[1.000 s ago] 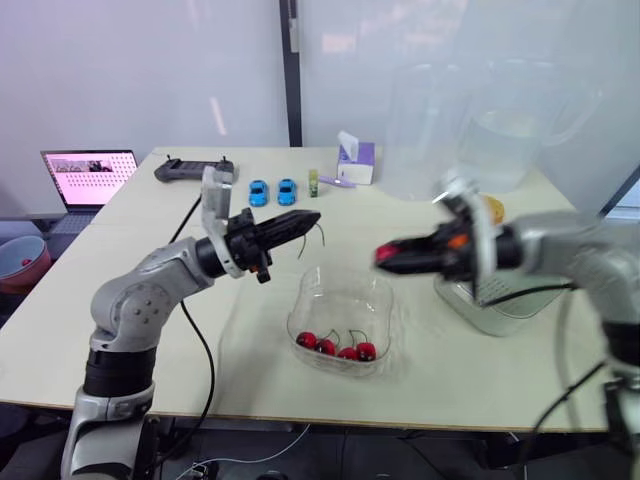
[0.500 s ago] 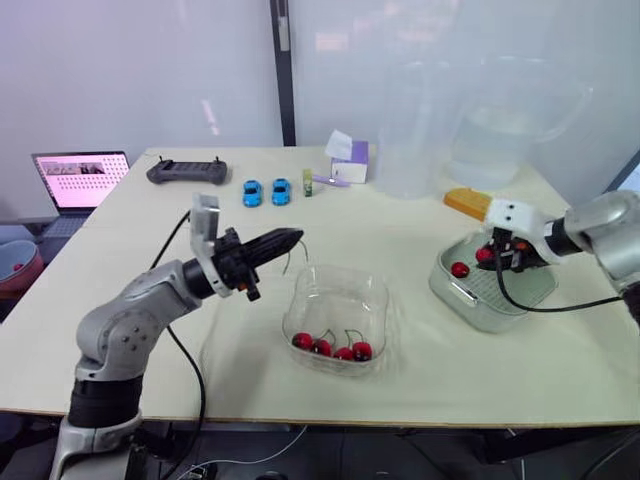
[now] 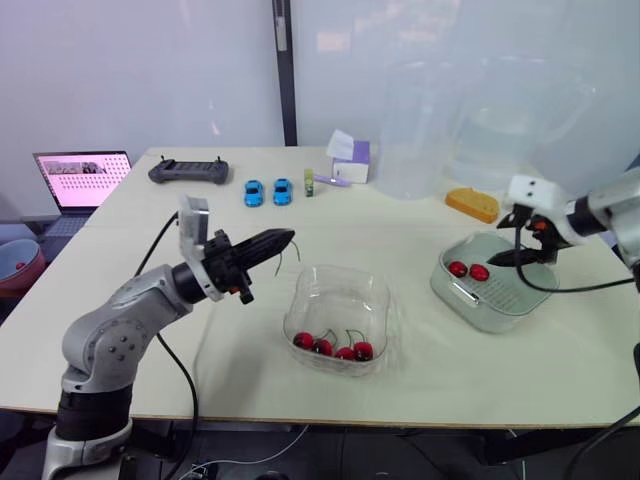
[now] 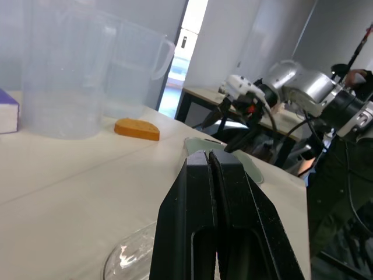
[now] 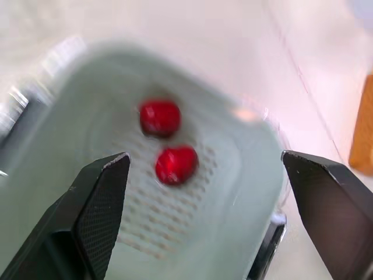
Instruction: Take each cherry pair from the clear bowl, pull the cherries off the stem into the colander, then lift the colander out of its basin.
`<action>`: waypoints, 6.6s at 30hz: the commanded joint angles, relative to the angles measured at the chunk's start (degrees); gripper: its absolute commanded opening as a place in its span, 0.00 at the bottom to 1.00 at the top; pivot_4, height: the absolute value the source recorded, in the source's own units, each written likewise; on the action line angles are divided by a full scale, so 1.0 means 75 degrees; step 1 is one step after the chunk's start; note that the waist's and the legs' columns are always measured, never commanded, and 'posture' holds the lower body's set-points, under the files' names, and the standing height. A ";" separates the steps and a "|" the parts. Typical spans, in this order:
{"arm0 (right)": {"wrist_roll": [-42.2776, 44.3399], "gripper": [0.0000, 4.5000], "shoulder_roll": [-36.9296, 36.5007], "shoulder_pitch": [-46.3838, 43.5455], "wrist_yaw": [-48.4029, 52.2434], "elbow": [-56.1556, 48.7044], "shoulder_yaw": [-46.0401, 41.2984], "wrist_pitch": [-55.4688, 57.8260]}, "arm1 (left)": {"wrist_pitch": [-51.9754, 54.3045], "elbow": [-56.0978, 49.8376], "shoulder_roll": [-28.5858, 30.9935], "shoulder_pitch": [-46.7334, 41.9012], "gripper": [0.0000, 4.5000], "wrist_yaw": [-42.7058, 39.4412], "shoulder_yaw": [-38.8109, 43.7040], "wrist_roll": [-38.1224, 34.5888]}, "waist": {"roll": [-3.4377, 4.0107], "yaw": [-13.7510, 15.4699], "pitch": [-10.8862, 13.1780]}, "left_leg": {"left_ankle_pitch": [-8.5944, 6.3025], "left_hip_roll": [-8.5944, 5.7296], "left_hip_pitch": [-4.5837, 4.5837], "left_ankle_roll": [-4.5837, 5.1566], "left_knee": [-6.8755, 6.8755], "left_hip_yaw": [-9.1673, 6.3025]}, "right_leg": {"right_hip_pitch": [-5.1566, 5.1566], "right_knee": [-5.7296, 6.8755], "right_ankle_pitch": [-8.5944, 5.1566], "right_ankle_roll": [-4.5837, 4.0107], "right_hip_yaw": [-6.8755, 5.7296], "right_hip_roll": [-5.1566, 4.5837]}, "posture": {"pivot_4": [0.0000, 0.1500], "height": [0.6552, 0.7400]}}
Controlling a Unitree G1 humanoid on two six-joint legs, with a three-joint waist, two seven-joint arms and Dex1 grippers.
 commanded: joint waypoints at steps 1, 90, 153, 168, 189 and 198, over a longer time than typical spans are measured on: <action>0.1662 0.98 -0.0032 -0.0558 0.0900 -0.1596 -0.0971 0.1656 | 0.0153 -0.0262 0.0276 -0.0063 0.00 0.0022 0.0269 -0.0299 | 0.0001 -0.0012 0.0001 | 0.0000 0.0000 0.0000 0.0000 -0.0001 0.0000 | 0.0000 0.0000 0.0000 0.0000 0.0000 0.0000 | 1.00 1.00; 0.2547 1.00 0.3305 0.0031 -0.3791 -0.7143 0.4154 0.6563 | -0.0379 -0.1826 0.3844 0.4280 0.99 -0.2817 0.2531 0.0883 | -0.0008 -0.0035 0.0014 | -0.0002 0.0010 -0.0085 0.0000 -0.0009 0.0015 | -0.0149 0.0042 0.0017 0.0020 0.0087 -0.0006 | 1.00 1.00; 0.1771 0.23 0.3851 0.0331 -0.4480 -0.7031 0.3761 0.6508 | -0.0470 -0.1204 0.3939 0.3279 1.00 -0.2862 0.1556 0.1376 | -0.0012 -0.0141 0.0011 | 0.0001 0.0009 -0.0085 -0.0004 -0.0002 0.0008 | -0.0144 0.0048 0.0017 0.0019 0.0081 -0.0003 | 1.00 1.00; 0.1788 0.23 0.2643 0.2262 -0.4124 -0.8645 0.1224 0.2460 | 0.0380 -0.0119 0.2749 0.1065 1.00 -0.1678 0.1425 -0.0195 | -0.0031 -0.0144 0.0000 | 0.0000 0.0006 -0.0085 -0.0002 0.0014 0.0005 | -0.0130 0.0056 0.0020 0.0024 0.0069 -0.0003 | 1.00 1.00; -0.3340 0.23 0.4666 0.4673 -0.9560 -0.8939 0.0483 -0.2505 | 0.0777 0.1375 0.0587 -0.2702 1.00 0.0306 0.0781 -0.0944 | -0.0058 -0.0230 -0.0016 | 0.0005 -0.0008 -0.0079 -0.0010 0.0036 0.0009 | -0.0146 0.0122 0.0019 0.0023 0.0075 0.0006 | 1.00 1.00; -0.3938 0.23 0.5243 0.4546 -0.9577 -0.8701 0.0537 -0.3052 | 0.0588 0.1210 0.0096 -0.2763 1.00 0.0583 0.0122 -0.0376 | -0.0059 -0.0210 -0.0017 | 0.0006 -0.0007 -0.0078 -0.0012 0.0042 0.0006 | -0.0141 0.0123 0.0019 0.0023 0.0078 0.0011 | 1.00 1.00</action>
